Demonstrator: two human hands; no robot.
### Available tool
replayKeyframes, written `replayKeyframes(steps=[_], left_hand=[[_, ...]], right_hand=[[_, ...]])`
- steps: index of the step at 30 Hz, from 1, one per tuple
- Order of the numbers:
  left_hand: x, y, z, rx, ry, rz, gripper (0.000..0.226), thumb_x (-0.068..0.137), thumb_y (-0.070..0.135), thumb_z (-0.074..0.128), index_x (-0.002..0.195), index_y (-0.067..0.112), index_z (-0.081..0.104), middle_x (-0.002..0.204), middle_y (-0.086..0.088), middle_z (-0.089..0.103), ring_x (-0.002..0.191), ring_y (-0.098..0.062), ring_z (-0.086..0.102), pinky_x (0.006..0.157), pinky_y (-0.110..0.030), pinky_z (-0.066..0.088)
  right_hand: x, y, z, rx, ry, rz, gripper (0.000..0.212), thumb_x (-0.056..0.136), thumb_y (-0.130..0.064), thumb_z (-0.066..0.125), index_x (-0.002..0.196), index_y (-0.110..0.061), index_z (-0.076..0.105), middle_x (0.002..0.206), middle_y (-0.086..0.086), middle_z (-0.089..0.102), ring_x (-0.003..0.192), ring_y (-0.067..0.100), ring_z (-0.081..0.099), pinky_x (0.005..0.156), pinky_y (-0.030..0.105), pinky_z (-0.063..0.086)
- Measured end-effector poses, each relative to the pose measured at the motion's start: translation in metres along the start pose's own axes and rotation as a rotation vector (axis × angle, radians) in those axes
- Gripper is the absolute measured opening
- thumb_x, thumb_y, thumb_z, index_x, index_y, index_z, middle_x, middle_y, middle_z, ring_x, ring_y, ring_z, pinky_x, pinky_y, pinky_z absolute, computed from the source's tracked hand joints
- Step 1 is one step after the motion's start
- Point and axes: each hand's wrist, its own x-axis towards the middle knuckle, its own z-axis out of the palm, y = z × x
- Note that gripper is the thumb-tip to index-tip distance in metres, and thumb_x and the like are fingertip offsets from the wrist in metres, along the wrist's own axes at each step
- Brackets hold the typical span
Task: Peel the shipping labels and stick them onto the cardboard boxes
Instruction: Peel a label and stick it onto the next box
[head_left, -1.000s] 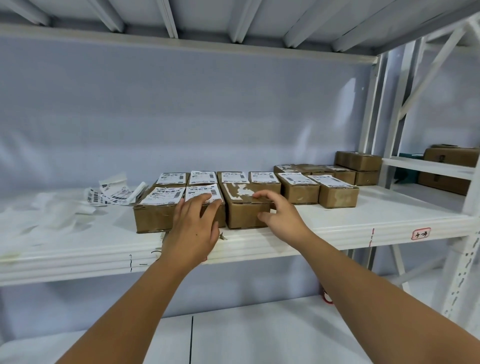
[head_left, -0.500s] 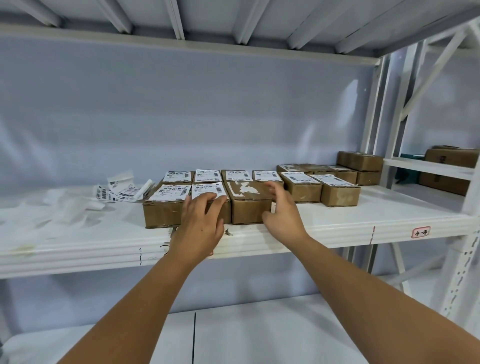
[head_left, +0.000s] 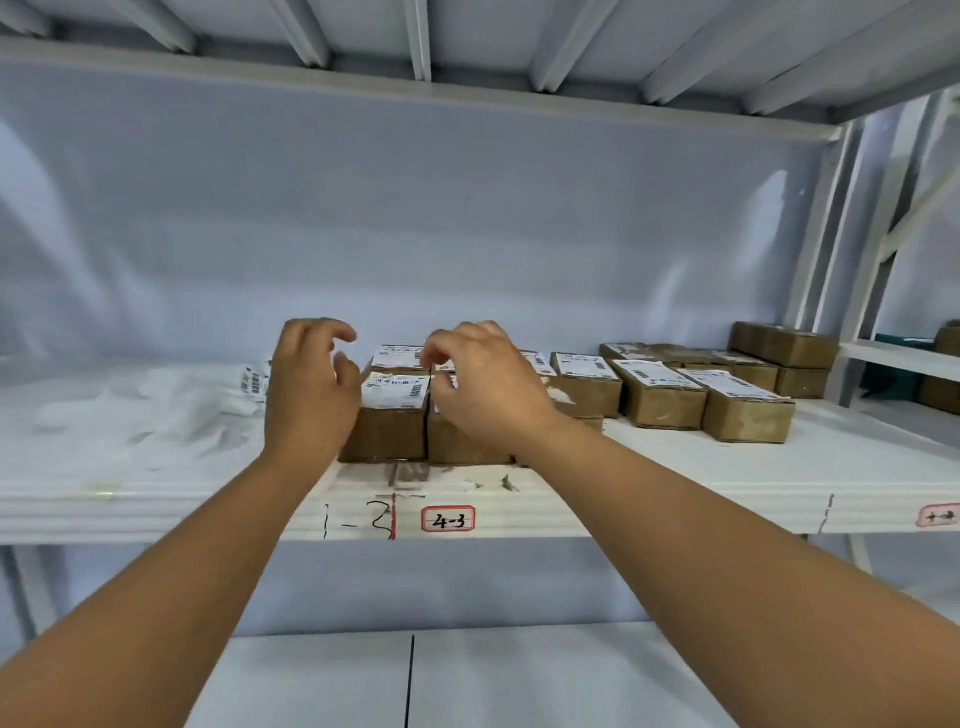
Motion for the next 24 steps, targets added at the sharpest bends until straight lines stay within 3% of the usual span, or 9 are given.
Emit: replayKeyframes(steps=[3, 6, 11, 15, 20, 24], left_hand=[[0.028, -0.041, 0.001, -0.011, -0.029, -0.275, 0.026, 0.084, -0.006, 0.046, 0.103, 0.005, 0.061, 0.109, -0.013, 0.063, 0.102, -0.028, 0.058, 0.087, -0.027, 0.04], [0.04, -0.067, 0.018, 0.08, -0.238, -0.417, 0.027, 0.087, -0.002, 0.049, 0.107, 0.006, 0.065, 0.118, -0.011, 0.064, 0.111, -0.029, 0.056, 0.094, -0.03, 0.041], [0.054, -0.1, 0.047, 0.183, -0.431, -0.426, 0.039, 0.086, 0.017, 0.063, 0.123, 0.005, 0.055, 0.125, -0.014, 0.059, 0.117, -0.029, 0.052, 0.095, -0.029, 0.038], [0.051, -0.118, 0.062, 0.229, -0.516, -0.403, 0.05, 0.084, 0.028, 0.066, 0.124, 0.006, 0.047, 0.116, -0.015, 0.062, 0.111, -0.031, 0.053, 0.084, -0.028, 0.038], [0.053, -0.128, 0.064, 0.235, -0.402, -0.42, 0.038, 0.087, 0.02, 0.058, 0.124, 0.01, 0.053, 0.116, -0.012, 0.064, 0.114, -0.029, 0.054, 0.091, -0.031, 0.041], [0.054, -0.121, 0.058, 0.147, -0.254, -0.466, 0.035, 0.085, 0.002, 0.048, 0.119, 0.009, 0.052, 0.102, -0.016, 0.063, 0.099, -0.032, 0.055, 0.075, -0.03, 0.038]], right_hand=[[0.028, -0.016, 0.017, 0.032, -0.145, 0.007, 0.025, 0.09, -0.019, 0.048, 0.111, -0.019, 0.061, 0.114, 0.003, 0.059, 0.115, 0.022, 0.043, 0.085, 0.03, 0.041], [0.054, -0.02, 0.038, 0.109, -0.246, 0.052, 0.022, 0.086, -0.02, 0.051, 0.104, -0.021, 0.064, 0.113, 0.002, 0.064, 0.11, 0.024, 0.053, 0.092, 0.036, 0.047], [0.09, -0.015, 0.065, 0.094, -0.381, 0.069, 0.013, 0.086, -0.019, 0.054, 0.09, -0.028, 0.063, 0.11, -0.001, 0.064, 0.102, 0.019, 0.058, 0.091, 0.036, 0.051], [0.111, -0.014, 0.077, 0.064, -0.433, 0.043, 0.02, 0.087, -0.011, 0.049, 0.088, -0.025, 0.062, 0.112, 0.001, 0.063, 0.101, 0.018, 0.059, 0.088, 0.033, 0.051], [0.134, -0.017, 0.097, -0.04, -0.455, 0.04, 0.022, 0.087, -0.012, 0.046, 0.098, -0.02, 0.063, 0.113, 0.005, 0.061, 0.098, 0.023, 0.059, 0.083, 0.035, 0.052], [0.144, -0.021, 0.115, -0.084, -0.481, 0.069, 0.028, 0.085, -0.007, 0.047, 0.105, -0.014, 0.064, 0.112, 0.008, 0.062, 0.094, 0.026, 0.061, 0.083, 0.037, 0.055]])
